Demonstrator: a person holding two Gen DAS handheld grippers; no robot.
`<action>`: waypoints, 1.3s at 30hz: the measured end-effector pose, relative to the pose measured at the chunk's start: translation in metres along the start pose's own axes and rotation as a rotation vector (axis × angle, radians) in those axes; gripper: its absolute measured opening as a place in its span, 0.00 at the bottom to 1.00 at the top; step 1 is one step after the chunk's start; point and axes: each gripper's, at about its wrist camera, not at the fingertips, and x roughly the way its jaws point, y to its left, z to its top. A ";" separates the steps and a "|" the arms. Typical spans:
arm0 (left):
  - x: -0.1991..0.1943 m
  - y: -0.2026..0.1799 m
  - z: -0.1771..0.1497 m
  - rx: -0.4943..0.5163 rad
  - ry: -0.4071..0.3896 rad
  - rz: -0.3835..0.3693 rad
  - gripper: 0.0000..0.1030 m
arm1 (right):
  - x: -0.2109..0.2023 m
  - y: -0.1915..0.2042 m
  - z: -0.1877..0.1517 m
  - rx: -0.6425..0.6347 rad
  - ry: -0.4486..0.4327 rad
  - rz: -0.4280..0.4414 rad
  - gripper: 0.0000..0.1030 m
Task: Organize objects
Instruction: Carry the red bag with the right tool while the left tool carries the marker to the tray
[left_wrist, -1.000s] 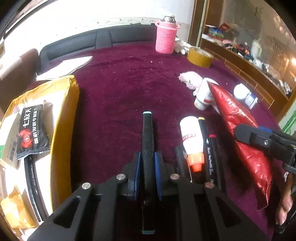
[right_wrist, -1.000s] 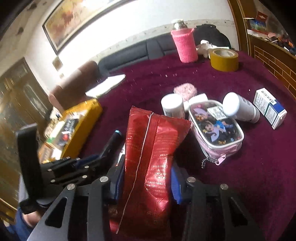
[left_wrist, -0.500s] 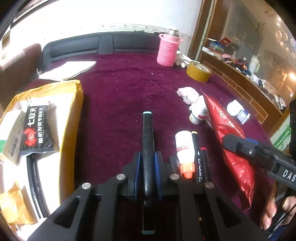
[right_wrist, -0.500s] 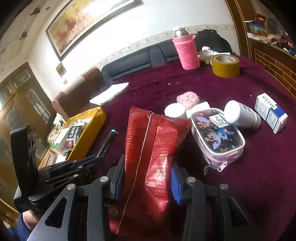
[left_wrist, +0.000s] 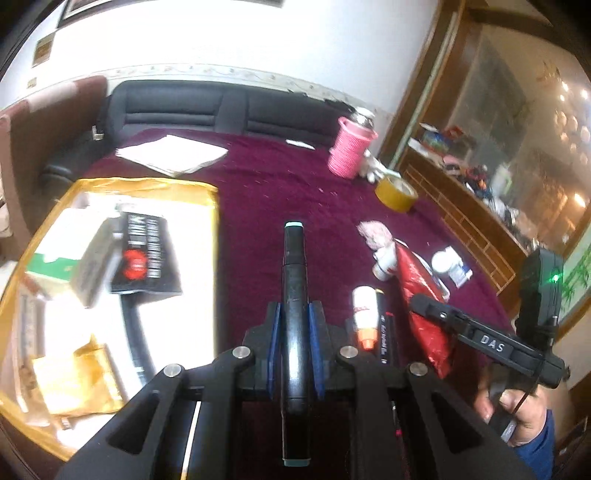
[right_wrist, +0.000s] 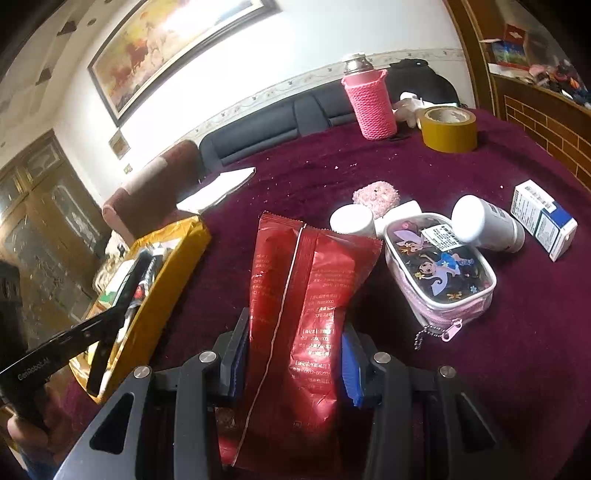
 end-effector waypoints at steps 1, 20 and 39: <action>-0.006 0.006 -0.001 -0.010 -0.006 0.002 0.14 | -0.002 0.003 0.000 0.008 -0.006 0.008 0.44; -0.046 0.134 -0.019 -0.235 -0.023 0.133 0.14 | 0.042 0.200 -0.027 -0.264 0.147 0.232 0.45; -0.038 0.163 -0.026 -0.267 0.022 0.165 0.14 | 0.123 0.243 -0.036 -0.300 0.241 0.134 0.45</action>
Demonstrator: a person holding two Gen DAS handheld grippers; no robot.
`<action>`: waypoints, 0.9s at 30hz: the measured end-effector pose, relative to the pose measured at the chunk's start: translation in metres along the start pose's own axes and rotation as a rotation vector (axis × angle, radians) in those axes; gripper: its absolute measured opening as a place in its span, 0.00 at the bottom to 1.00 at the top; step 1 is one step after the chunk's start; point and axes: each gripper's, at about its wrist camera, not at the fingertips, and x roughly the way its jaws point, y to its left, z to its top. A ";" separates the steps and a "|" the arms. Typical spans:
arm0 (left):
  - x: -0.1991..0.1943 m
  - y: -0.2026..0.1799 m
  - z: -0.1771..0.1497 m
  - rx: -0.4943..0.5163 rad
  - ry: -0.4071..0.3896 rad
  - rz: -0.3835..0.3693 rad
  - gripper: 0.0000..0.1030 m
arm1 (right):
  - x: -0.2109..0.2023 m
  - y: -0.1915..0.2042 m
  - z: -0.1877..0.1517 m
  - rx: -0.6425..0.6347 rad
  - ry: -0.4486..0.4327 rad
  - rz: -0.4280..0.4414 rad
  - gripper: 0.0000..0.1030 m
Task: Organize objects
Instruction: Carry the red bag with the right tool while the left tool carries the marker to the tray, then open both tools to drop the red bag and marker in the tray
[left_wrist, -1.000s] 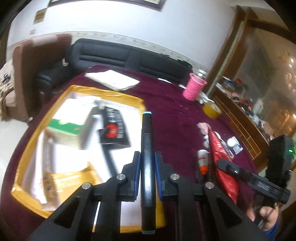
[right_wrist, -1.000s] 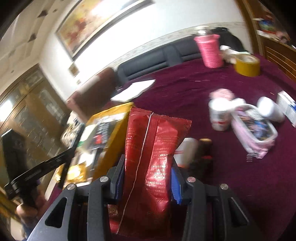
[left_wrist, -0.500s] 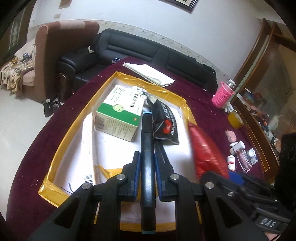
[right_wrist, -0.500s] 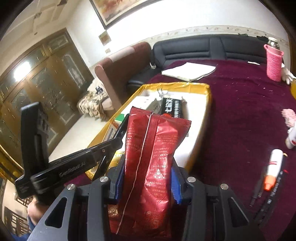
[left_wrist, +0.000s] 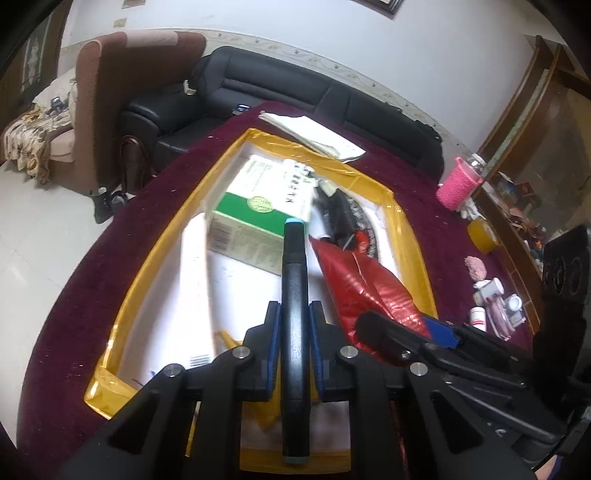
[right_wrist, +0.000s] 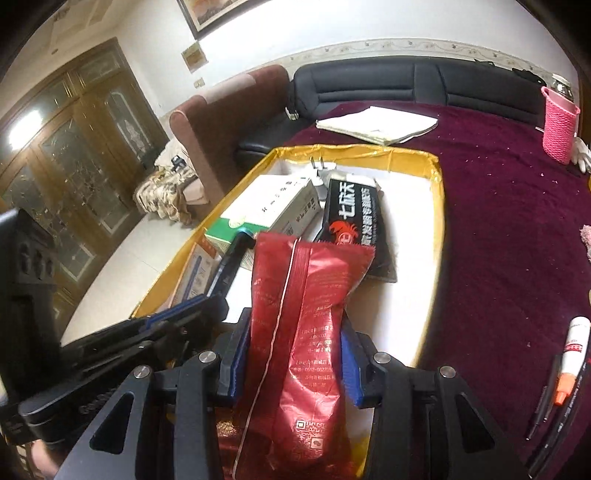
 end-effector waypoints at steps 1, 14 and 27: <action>0.000 0.003 0.000 -0.008 0.000 -0.004 0.14 | 0.004 0.001 0.000 0.001 0.005 -0.013 0.45; -0.008 0.010 0.000 -0.003 0.013 0.023 0.15 | 0.006 0.006 -0.002 -0.003 0.015 -0.023 0.52; -0.021 0.000 -0.003 0.018 0.010 0.052 0.42 | -0.028 0.004 -0.011 0.002 -0.043 0.009 0.56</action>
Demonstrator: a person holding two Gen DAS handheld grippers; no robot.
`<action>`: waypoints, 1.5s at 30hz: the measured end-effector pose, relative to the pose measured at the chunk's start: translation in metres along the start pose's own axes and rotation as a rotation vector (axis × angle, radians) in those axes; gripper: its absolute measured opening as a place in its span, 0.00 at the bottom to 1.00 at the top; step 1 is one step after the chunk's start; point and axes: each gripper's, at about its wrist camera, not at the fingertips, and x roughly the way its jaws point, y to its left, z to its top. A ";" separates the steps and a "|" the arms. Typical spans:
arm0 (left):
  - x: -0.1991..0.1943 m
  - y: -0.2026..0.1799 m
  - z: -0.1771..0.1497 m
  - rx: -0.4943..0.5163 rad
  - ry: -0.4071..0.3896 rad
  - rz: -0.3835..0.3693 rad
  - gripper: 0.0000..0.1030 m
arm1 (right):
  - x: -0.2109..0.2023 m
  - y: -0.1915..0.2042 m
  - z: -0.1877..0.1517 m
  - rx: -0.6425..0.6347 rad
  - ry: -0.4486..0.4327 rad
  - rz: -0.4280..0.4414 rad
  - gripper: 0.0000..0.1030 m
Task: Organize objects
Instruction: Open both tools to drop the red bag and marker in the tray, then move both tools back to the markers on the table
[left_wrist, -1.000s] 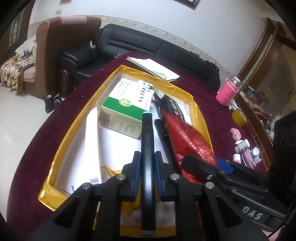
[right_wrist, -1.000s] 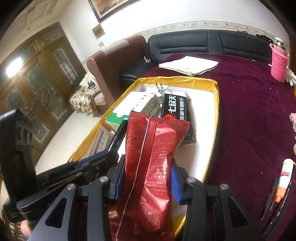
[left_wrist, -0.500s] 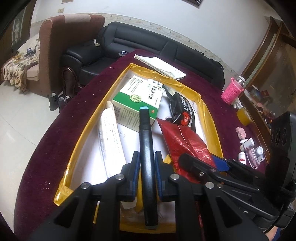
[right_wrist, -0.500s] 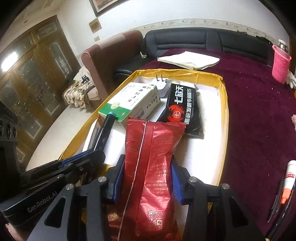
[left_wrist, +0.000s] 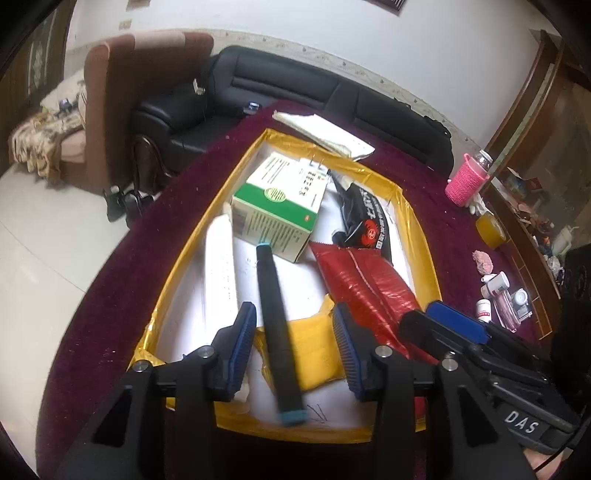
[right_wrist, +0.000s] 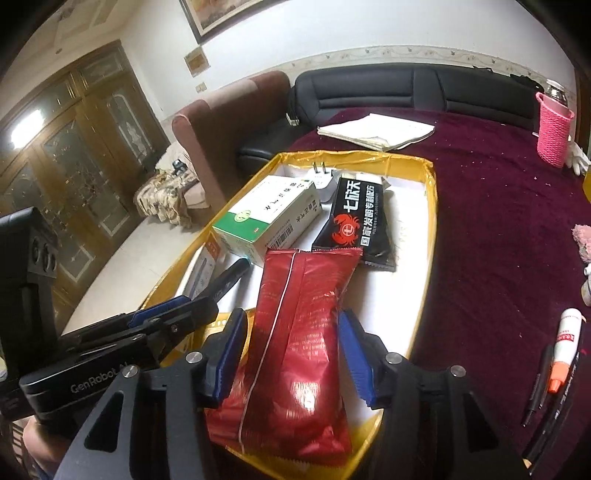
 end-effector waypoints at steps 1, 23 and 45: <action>-0.001 -0.001 0.000 0.004 -0.001 0.003 0.42 | -0.003 -0.001 -0.001 0.005 -0.005 0.000 0.56; -0.017 -0.111 -0.015 0.248 0.009 -0.068 0.42 | -0.105 -0.112 -0.026 0.215 -0.170 -0.024 0.64; 0.112 -0.256 -0.051 0.502 0.316 -0.188 0.21 | -0.148 -0.219 -0.087 0.417 -0.148 -0.154 0.48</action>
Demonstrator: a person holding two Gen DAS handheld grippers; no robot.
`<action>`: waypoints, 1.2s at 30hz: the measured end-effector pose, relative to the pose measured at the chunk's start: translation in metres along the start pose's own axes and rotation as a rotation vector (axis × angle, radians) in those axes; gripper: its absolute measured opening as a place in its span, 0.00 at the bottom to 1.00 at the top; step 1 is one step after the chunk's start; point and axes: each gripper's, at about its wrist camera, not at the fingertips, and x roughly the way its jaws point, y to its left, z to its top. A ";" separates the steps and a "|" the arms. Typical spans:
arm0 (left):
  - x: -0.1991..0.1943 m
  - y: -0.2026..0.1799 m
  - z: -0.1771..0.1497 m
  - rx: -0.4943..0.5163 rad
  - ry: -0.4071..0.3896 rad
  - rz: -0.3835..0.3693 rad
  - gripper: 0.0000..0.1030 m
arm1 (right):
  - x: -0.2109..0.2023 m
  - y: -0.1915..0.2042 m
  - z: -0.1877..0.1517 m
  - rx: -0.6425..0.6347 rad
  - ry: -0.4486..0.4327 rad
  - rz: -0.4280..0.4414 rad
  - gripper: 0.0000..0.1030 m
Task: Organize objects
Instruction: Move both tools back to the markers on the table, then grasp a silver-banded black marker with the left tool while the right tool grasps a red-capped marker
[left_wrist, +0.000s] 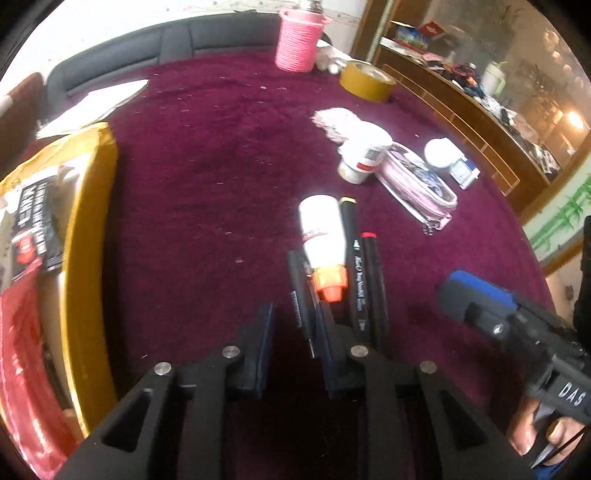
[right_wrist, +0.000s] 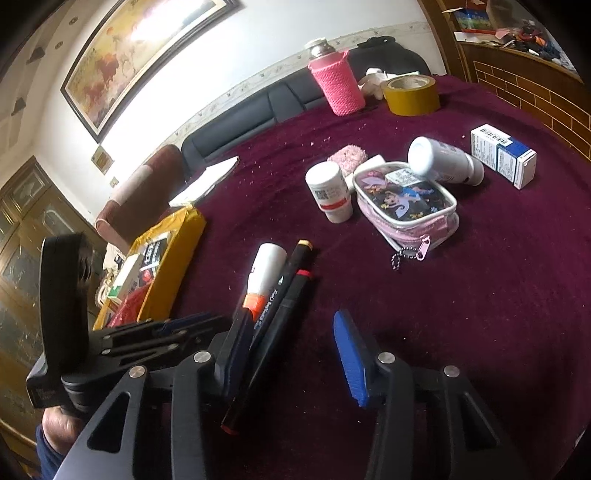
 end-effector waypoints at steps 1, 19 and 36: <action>0.002 0.000 0.001 0.008 0.002 0.005 0.21 | 0.002 0.000 -0.001 0.001 0.006 0.001 0.47; 0.002 0.028 -0.001 -0.054 -0.095 -0.001 0.13 | 0.040 0.047 -0.018 -0.200 0.119 -0.158 0.26; -0.010 0.034 -0.005 -0.097 -0.163 0.017 0.11 | 0.021 0.025 -0.013 -0.242 0.063 -0.230 0.15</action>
